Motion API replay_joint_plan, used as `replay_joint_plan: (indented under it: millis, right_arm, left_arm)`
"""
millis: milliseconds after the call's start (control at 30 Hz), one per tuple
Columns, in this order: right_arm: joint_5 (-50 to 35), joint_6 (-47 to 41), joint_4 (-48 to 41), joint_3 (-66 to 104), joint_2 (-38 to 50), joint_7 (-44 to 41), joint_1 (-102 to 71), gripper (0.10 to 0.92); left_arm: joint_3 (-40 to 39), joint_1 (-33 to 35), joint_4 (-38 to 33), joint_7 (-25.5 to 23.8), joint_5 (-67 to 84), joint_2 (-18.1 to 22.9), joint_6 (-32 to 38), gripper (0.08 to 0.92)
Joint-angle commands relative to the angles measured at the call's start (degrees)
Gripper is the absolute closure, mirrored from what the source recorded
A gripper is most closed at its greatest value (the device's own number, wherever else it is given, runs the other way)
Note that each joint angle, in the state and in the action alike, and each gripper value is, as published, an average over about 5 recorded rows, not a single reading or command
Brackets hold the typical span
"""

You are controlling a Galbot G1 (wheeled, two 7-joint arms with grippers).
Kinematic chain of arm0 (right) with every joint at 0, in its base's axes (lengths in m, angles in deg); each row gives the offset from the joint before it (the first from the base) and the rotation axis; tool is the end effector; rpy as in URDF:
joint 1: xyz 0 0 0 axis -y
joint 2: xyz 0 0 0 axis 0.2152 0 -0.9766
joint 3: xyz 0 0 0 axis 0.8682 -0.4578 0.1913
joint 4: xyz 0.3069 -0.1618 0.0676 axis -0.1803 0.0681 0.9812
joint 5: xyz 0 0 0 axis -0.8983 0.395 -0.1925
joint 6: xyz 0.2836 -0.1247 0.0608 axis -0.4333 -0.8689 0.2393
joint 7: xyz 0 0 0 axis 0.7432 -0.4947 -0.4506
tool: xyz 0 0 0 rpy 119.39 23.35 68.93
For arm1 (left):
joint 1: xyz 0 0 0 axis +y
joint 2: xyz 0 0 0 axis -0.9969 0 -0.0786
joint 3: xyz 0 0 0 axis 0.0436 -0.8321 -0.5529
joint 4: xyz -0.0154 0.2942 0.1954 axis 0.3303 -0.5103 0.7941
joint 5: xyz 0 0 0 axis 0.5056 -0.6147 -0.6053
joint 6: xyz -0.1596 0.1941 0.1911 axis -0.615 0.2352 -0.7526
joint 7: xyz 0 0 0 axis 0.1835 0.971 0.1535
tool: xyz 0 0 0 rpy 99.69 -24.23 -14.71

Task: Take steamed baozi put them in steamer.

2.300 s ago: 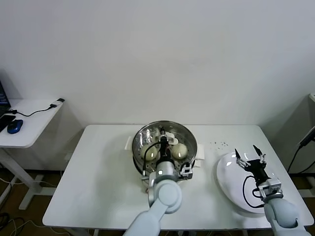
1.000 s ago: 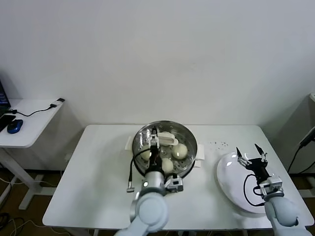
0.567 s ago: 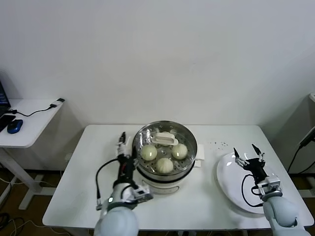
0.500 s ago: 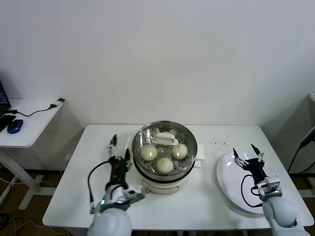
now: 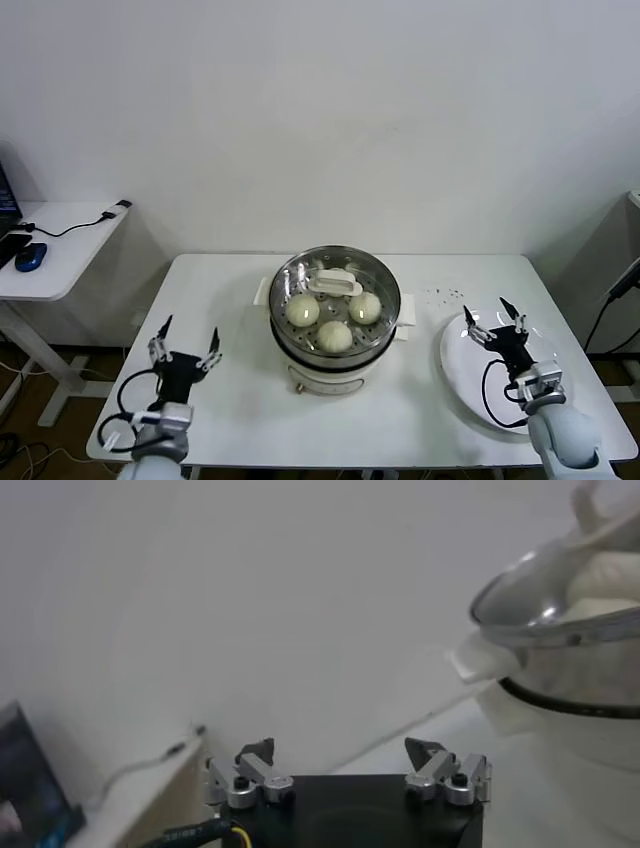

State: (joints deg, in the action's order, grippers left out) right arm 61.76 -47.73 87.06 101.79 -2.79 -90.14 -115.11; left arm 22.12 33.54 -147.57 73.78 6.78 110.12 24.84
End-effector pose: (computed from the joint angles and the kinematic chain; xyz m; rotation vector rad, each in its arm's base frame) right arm 0.2396 -0.1809 -0.3611 0.1530 -2.9989 0.2936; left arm 0.1463 0.0438 -0.3116 0.1045 -2.8775 -0.7501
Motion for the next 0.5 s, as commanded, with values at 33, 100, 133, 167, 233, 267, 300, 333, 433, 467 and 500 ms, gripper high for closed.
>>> replay_joint_plan:
  millis: [33,100,133,167,233,267,300,333,433,467,500]
  right_arm:
    - [-0.58,-1.51,1.59,-0.11,-1.06,-1.18,-0.45,0.203]
    - [-0.9,-1.51,1.8,-0.12,-1.04,-1.39,-0.63,0.203]
    - [-1.22,-1.52,1.9,-0.08,-0.98,-1.47,-0.75,0.203]
    - [-1.55,-1.52,1.98,-0.04,-0.89,-1.55,-0.85,0.203]
    - [-2.25,-1.49,2.11,0.06,-0.59,-1.67,-1.11,0.203]
    - [-2.54,-1.48,2.18,0.09,-0.44,-1.73,-1.24,0.203]
    - [-2.74,-1.46,2.23,0.11,-0.32,-1.78,-1.35,0.203]
    - [-2.94,-1.46,2.29,0.11,-0.25,-1.82,-1.46,0.203]
    - [-3.25,-1.51,2.57,0.01,-0.33,-1.84,-1.7,0.203]
    - [-3.32,-1.54,2.68,-0.05,-0.4,-1.84,-1.77,0.203]
    - [-3.35,-1.54,2.81,-0.11,-0.47,-1.87,-1.86,0.203]
  left_arm:
    - [9.68,6.27,7.82,0.56,21.71,2.77,24.37,0.177]
    - [9.76,6.18,8.14,-0.78,21.23,3.5,24.42,0.177]
    - [9.8,6.17,8.18,-1.45,21.23,3.79,24.23,0.177]
    - [9.85,6.18,8.22,-1.98,21.19,3.97,24.09,0.177]
    - [9.97,6.25,8.22,-2.65,21.05,4.21,23.74,0.177]
    - [10.07,6.29,8.22,-2.82,20.97,4.29,23.55,0.177]
    - [10.18,6.3,8.21,-2.87,20.97,4.37,23.39,0.177]
    - [10.34,6.34,8.2,-2.88,20.93,4.47,23.18,0.177]
    - [10.92,6.56,8.11,-2.84,20.5,4.77,22.63,0.177]
    - [11.14,6.68,8.08,-2.82,20.3,4.83,22.44,0.177]
    - [11.36,6.79,8.04,-2.82,20.09,4.85,22.31,0.177]
